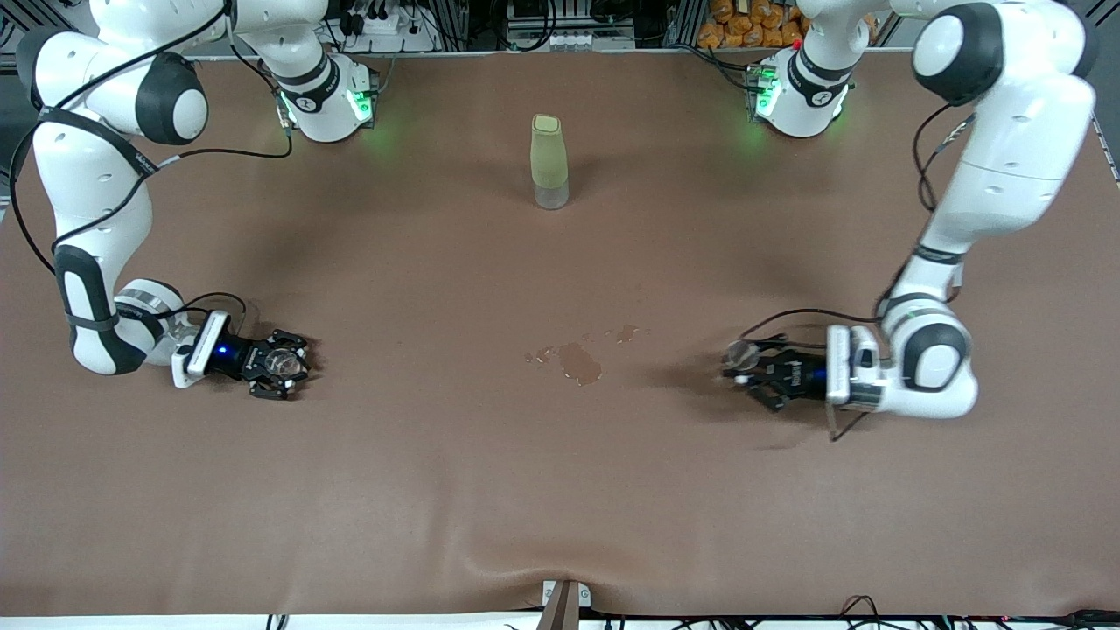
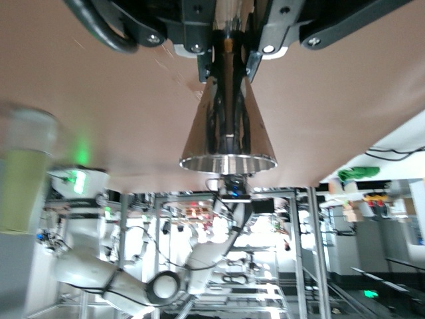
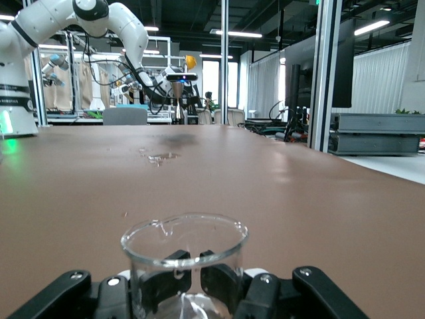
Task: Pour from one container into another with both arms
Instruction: 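Lift the jigger and beaker, bringing both grippers together mid-table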
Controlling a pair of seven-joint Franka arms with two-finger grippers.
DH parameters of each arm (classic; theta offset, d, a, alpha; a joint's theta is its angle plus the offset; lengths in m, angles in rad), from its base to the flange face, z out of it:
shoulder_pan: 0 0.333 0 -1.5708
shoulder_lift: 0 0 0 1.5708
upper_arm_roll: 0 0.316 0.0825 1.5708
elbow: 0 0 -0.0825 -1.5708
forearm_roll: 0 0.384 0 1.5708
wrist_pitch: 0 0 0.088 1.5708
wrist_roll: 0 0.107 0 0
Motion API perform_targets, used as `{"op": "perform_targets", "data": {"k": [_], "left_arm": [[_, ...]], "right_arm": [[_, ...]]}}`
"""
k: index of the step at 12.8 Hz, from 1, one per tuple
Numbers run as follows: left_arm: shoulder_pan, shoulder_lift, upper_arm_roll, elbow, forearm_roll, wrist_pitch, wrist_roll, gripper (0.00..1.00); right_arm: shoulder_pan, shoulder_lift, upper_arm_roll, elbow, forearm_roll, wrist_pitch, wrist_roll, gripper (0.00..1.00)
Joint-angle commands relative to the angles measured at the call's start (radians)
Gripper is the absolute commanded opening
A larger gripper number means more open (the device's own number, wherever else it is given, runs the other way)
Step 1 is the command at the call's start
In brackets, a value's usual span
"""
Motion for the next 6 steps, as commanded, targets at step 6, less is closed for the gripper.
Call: {"op": "perform_targets", "data": {"k": [6], "left_arm": [[-0.308,0.004,0.019,0.05,-0.328,0.303,-0.061,0.0]], "right_arm": [[0.072,-0.262,0.001,-0.072,0.015,-0.036,0.237,0.0]]}}
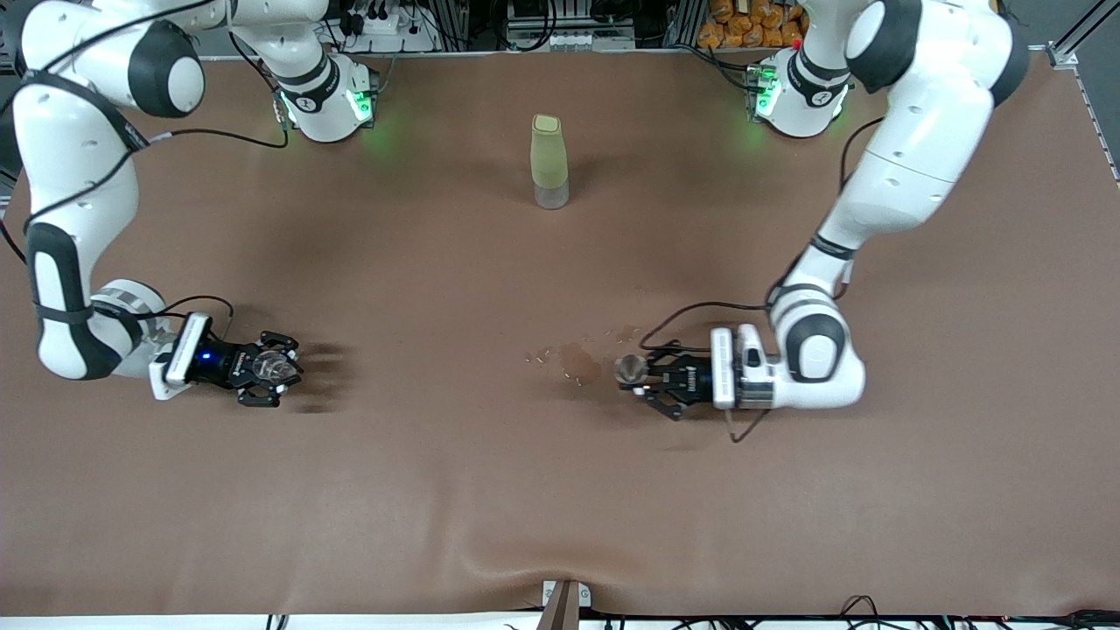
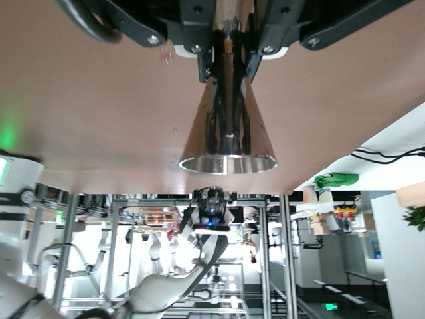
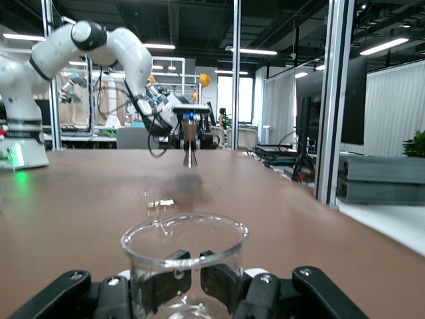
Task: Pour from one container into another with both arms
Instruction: 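Lift the jigger and beaker, bringing both grippers together mid-table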
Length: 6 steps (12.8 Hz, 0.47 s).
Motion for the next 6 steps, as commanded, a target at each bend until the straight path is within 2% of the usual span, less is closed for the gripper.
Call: {"op": "perform_targets", "data": {"k": [1,3,6], "left_arm": [[-0.063,0.011,0.015,0.03,-0.104,0.047,-0.019,0.0],[-0.106,0.014,0.017,0.044,-0.166,0.093,-0.017,0.0],[-0.169,0.015,0.018,0.062,-0.228,0.157,-0.022,0.0]], "right_arm": [[0.032,-0.157,-0.003,-0.095,0.009,0.009,0.13,0.0],[0.058,-0.287,-0.006,-0.18,0.005,0.025,0.239,0.0],[0.093,-0.427,-0.015,-0.259,0.002,0.043,0.362,0.0]]}}
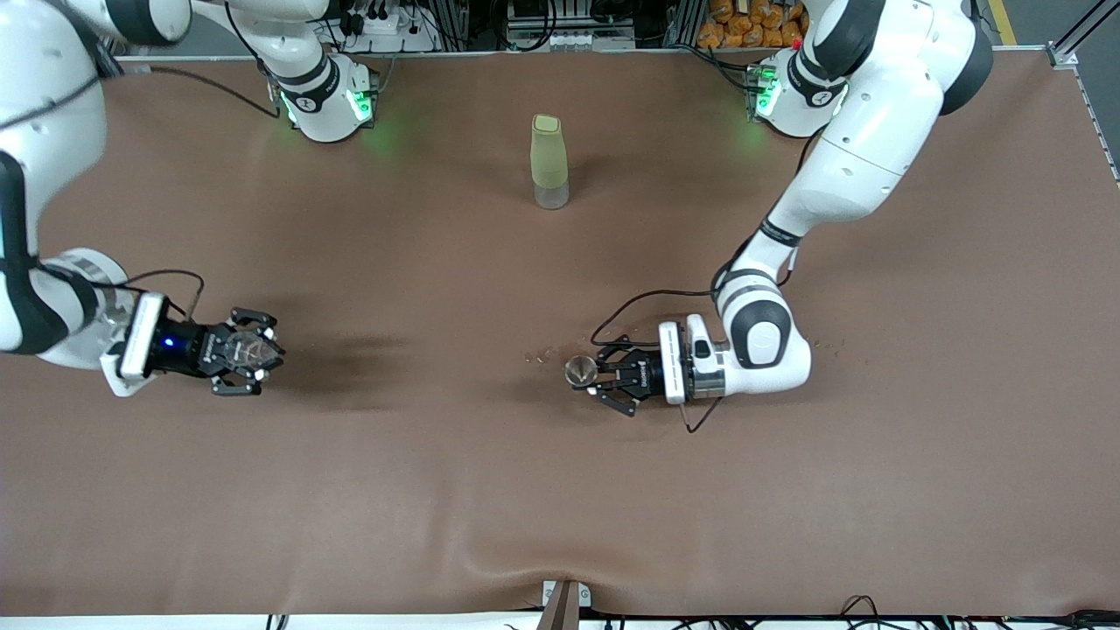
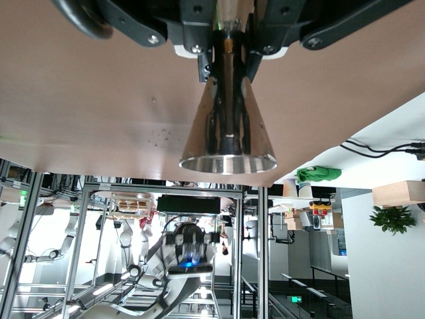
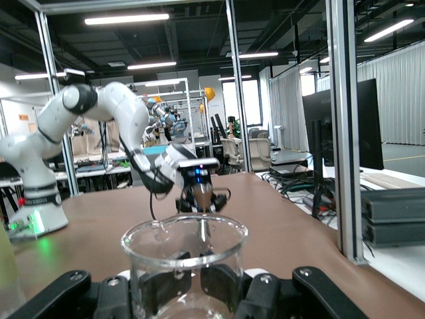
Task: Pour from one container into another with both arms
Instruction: 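Lift the jigger and beaker, bringing both grippers together mid-table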
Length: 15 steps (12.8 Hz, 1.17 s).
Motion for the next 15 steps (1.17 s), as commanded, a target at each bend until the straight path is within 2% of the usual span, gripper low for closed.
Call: {"op": "perform_targets", "data": {"k": [1,3,9,15], "left_arm": [[-0.063,0.014,0.015,0.036,-0.063,0.058,-0.015,0.0],[-0.089,0.021,0.015,0.056,-0.093,0.102,-0.018,0.0],[-0.128,0.04,0.016,0.074,-0.124,0.147,-0.028,0.0],[-0.138,0.037,0.016,0.076,-0.161,0.161,-0.021,0.0]], "right_arm": [[0.039,-0.171,-0.014,-0.156,0.002,0.054,0.075,0.0],[0.068,-0.247,-0.012,-0.227,0.002,0.1,0.083,0.0],[0.217,-0.255,-0.011,-0.247,0.032,0.188,0.082,0.0],[0.421,-0.223,-0.004,-0.241,0.253,0.327,0.08,0.0]]}}
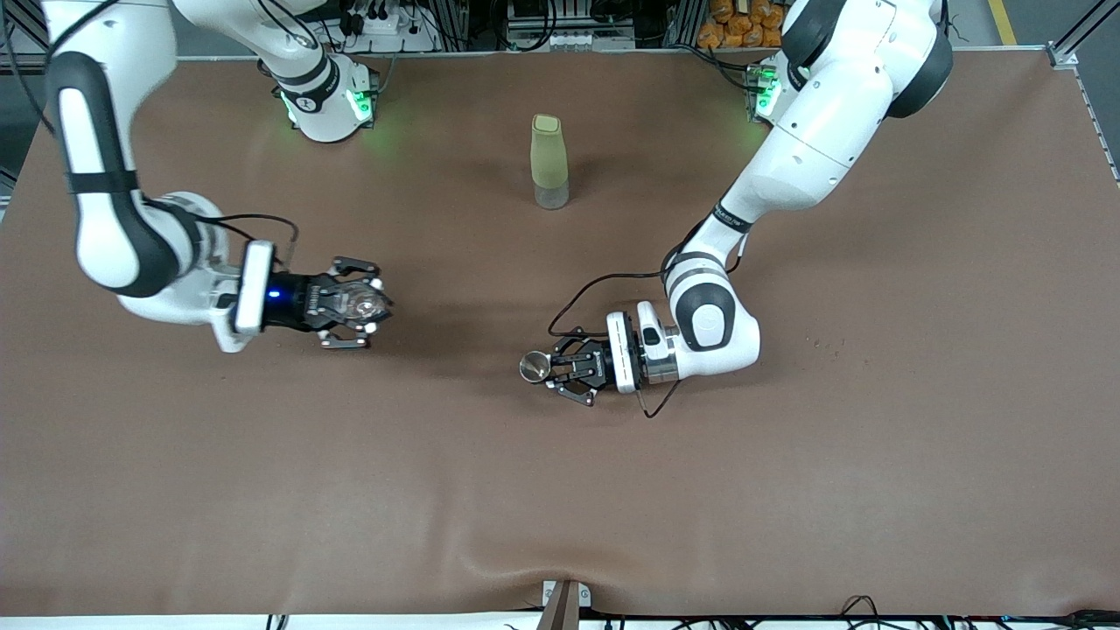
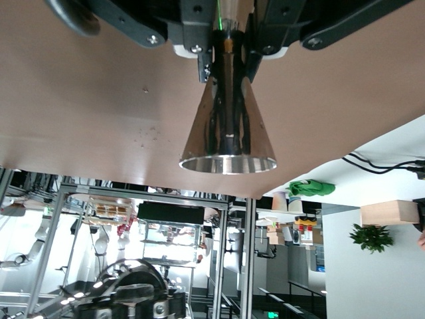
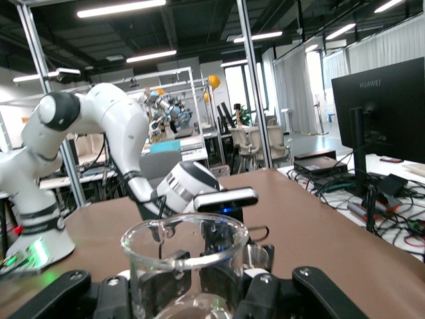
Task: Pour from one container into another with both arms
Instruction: 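Lift the jigger and beaker, bringing both grippers together mid-table, then tilt the right gripper to pour the beaker into the jigger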
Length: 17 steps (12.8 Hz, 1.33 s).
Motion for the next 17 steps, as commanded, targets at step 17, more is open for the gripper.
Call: {"op": "perform_targets", "data": {"k": [17], "left_arm": [[-0.053,0.015,0.02,0.063,-0.098,0.026,0.019,0.0]], "right_arm": [[0.356,0.229,-0.001,0.197,0.466,0.217,-0.012,0.0]]}}
